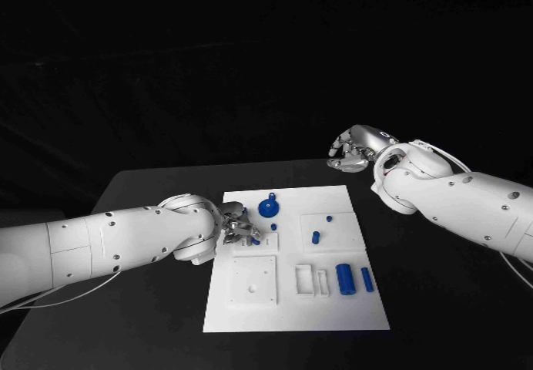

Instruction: Assemble the parts on the task board

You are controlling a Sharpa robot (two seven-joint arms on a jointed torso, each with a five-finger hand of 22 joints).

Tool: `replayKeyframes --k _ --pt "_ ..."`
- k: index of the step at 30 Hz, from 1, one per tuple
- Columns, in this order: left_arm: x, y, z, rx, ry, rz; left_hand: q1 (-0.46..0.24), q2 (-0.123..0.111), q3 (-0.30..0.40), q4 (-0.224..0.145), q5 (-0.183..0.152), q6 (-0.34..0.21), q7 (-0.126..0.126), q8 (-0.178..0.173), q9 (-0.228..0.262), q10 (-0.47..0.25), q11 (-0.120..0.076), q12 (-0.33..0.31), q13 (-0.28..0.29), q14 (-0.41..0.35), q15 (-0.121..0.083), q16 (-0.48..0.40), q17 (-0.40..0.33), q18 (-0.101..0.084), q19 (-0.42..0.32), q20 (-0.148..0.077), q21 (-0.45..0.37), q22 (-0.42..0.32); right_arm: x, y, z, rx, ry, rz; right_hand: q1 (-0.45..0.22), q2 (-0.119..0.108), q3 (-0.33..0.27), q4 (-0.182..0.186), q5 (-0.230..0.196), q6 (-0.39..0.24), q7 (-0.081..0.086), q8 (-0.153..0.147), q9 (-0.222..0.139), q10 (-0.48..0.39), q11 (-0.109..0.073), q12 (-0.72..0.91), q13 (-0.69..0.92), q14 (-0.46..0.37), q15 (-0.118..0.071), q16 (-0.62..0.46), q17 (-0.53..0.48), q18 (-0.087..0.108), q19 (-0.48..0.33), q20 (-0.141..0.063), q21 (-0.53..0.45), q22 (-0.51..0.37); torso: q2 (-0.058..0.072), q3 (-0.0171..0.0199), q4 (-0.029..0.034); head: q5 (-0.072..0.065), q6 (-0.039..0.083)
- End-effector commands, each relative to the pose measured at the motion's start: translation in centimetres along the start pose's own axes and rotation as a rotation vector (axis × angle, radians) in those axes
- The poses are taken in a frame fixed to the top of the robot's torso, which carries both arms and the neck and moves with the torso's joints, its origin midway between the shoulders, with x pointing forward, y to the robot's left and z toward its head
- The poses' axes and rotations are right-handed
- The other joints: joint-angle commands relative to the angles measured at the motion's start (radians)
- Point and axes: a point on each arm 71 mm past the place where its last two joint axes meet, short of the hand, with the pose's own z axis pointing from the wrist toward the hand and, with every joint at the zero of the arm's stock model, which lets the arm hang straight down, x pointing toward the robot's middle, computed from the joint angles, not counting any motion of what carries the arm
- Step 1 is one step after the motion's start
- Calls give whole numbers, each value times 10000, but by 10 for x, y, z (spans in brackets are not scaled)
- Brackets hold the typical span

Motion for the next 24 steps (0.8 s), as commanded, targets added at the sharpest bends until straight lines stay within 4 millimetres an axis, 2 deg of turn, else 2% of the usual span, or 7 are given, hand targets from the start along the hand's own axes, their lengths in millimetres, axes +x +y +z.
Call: replayKeyframes --k 1,3,6,9,24 --pt "8 0 0 -77 467 215 293 315 191 -231 34 1078 -648 39 -13 -471 -397 60 -14 -2 -236 69 -14 37 -41 -1349 41 -18 0 1 0 -57 99 -41 -63 -51 -63 2 59 30 104 -70 -12 -85 10 -57 -13 -61 -23 -37 6 686 -63 -22 -60 16 -2 5 -9 -1 -5" --pt "8 0 0 -89 476 180 297 338 189 -255 137 1083 -649 46 -17 -469 -398 73 -18 0 -230 82 -18 33 -48 -1345 50 -29 1 1 0 -56 98 -41 -62 -51 -64 2 60 30 104 -70 -12 -85 10 -56 -13 -61 -23 -37 6 686 -63 -22 -61 16 0 5 -8 -2 -10" --pt "8 1 0 -122 516 84 273 370 177 -297 558 1094 -653 65 -31 -475 -401 101 -30 2 -217 113 -33 26 -61 -1339 79 -62 1 1 0 -58 98 -40 -62 -50 -64 3 61 30 104 -70 -12 -86 10 -56 -14 -61 -23 -38 7 686 -63 -22 -62 17 0 5 -6 -2 -13" --pt "8 2 0 -162 510 44 262 397 175 -317 696 1096 -655 71 -38 -477 -404 116 -35 0 -212 125 -40 25 -66 -1339 93 -78 1 1 0 -49 100 -41 -62 -50 -65 3 62 30 104 -70 -12 -86 10 -56 -14 -61 -23 -38 7 686 -63 -22 -62 17 0 5 -6 -2 -13" --pt "7 3 0 -267 492 -42 217 503 168 -348 890 1107 -663 88 -51 -483 -418 148 -41 7 -204 157 -52 23 -71 -1339 130 -107 1 0 0 -44 114 -43 -59 -48 -68 3 69 30 104 -72 -12 -88 10 -55 -17 -62 -23 -40 8 686 -62 -22 -66 20 1 4 -5 5 -36"
